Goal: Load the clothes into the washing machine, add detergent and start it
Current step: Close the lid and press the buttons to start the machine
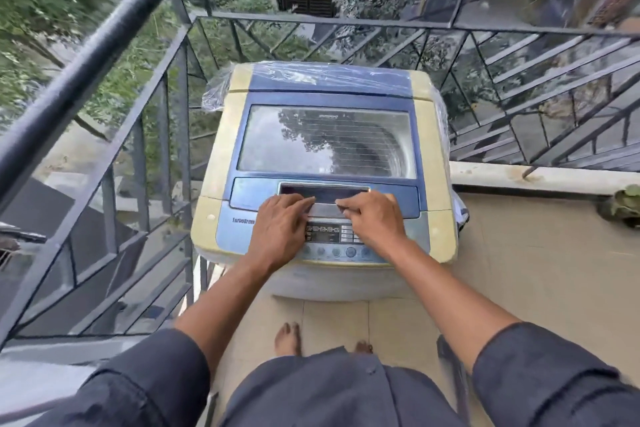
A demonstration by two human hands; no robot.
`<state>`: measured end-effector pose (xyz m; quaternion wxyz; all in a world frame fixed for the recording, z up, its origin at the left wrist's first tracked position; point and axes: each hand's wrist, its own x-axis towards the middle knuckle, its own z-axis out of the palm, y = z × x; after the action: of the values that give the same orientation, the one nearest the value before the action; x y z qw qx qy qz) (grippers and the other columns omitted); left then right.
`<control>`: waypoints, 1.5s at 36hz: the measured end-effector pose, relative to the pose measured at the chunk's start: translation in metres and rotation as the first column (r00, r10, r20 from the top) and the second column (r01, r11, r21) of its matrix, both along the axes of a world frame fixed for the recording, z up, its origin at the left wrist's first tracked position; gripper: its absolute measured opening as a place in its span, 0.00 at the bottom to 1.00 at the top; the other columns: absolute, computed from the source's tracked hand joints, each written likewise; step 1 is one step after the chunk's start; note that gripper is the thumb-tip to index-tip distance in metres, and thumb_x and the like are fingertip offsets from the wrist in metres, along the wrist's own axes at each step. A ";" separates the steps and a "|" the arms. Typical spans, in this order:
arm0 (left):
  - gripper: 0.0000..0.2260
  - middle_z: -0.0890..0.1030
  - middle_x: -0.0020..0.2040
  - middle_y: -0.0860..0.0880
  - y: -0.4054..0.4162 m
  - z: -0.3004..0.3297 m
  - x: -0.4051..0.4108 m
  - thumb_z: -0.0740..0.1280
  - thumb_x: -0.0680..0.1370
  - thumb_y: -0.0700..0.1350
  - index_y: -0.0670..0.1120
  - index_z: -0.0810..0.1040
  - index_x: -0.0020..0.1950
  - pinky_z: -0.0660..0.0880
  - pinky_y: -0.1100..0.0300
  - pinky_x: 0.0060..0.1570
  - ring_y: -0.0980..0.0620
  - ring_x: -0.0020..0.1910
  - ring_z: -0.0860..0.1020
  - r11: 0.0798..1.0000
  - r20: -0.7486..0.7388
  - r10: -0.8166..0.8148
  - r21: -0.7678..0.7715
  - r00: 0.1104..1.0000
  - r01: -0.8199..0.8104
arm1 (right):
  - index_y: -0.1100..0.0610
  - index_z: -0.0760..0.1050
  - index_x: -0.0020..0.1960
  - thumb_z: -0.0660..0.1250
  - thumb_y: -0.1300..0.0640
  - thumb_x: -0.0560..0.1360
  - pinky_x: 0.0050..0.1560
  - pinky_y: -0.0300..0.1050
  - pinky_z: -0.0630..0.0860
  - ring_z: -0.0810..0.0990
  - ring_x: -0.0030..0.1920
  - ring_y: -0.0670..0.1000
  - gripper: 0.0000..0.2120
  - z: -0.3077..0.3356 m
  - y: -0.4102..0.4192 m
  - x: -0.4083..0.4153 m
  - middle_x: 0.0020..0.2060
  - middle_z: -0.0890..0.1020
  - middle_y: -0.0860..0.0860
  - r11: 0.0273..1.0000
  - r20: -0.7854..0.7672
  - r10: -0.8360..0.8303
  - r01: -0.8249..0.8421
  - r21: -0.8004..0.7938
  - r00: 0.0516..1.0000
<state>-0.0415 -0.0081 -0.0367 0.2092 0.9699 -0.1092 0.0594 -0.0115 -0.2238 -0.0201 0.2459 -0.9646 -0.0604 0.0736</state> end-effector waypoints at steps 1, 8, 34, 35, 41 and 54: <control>0.17 0.85 0.58 0.49 0.001 -0.001 0.001 0.63 0.80 0.45 0.48 0.83 0.67 0.75 0.48 0.57 0.43 0.55 0.80 1.000 0.003 -0.018 0.001 1.000 0.018 | 0.39 0.84 0.61 0.71 0.51 0.80 0.60 0.42 0.63 0.81 0.61 0.49 0.12 -0.001 0.002 0.000 0.56 0.87 0.41 1.000 -0.006 -0.025 0.025 0.005 1.000; 0.20 0.84 0.61 0.51 0.008 -0.007 0.002 0.61 0.81 0.50 0.50 0.81 0.70 0.74 0.47 0.60 0.46 0.57 0.79 0.997 -0.019 -0.055 -0.057 0.998 0.054 | 0.40 0.84 0.59 0.70 0.54 0.80 0.58 0.41 0.62 0.78 0.62 0.50 0.12 0.005 0.009 -0.001 0.56 0.86 0.41 0.995 -0.030 -0.103 0.103 -0.003 0.994; 0.39 0.88 0.56 0.46 -0.025 0.038 0.006 0.47 0.82 0.67 0.41 0.86 0.60 0.76 0.53 0.68 0.49 0.62 0.85 0.540 -0.390 -0.501 -0.839 0.773 -0.073 | 0.56 0.78 0.67 0.70 0.60 0.73 0.65 0.56 0.76 0.75 0.64 0.59 0.22 -0.014 -0.042 -0.108 0.65 0.77 0.56 0.978 0.172 -0.118 0.145 -0.151 0.978; 0.39 0.88 0.56 0.46 -0.025 0.037 0.008 0.47 0.81 0.68 0.40 0.86 0.59 0.77 0.54 0.68 0.49 0.62 0.85 0.534 -0.394 -0.521 -0.843 0.757 -0.071 | 0.56 0.79 0.65 0.70 0.61 0.72 0.62 0.55 0.77 0.75 0.61 0.59 0.21 -0.014 -0.044 -0.111 0.62 0.77 0.55 0.974 0.197 -0.138 0.169 -0.152 0.971; 0.40 0.88 0.58 0.44 -0.026 0.037 0.014 0.46 0.82 0.68 0.40 0.86 0.60 0.75 0.48 0.72 0.47 0.64 0.84 0.538 -0.391 -0.594 -0.843 0.703 -0.014 | 0.49 0.71 0.75 0.69 0.54 0.78 0.44 0.51 0.79 0.78 0.51 0.56 0.26 0.000 -0.052 -0.127 0.51 0.77 0.51 0.934 0.144 -0.237 0.266 -0.238 0.961; 0.41 0.84 0.64 0.38 -0.016 0.029 0.033 0.40 0.84 0.64 0.35 0.82 0.66 0.67 0.44 0.78 0.42 0.69 0.80 0.534 -0.477 -0.684 -0.843 0.551 -0.068 | 0.39 0.43 0.83 0.62 0.46 0.80 0.46 0.49 0.77 0.78 0.39 0.53 0.39 0.003 -0.055 -0.128 0.39 0.79 0.48 0.928 -0.109 -0.258 0.215 -0.306 0.960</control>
<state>-0.0082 -0.0244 -0.0074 0.6440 0.6523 -0.1635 -0.3648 -0.1397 -0.2784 -0.0172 0.1121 -0.9823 0.0864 0.1224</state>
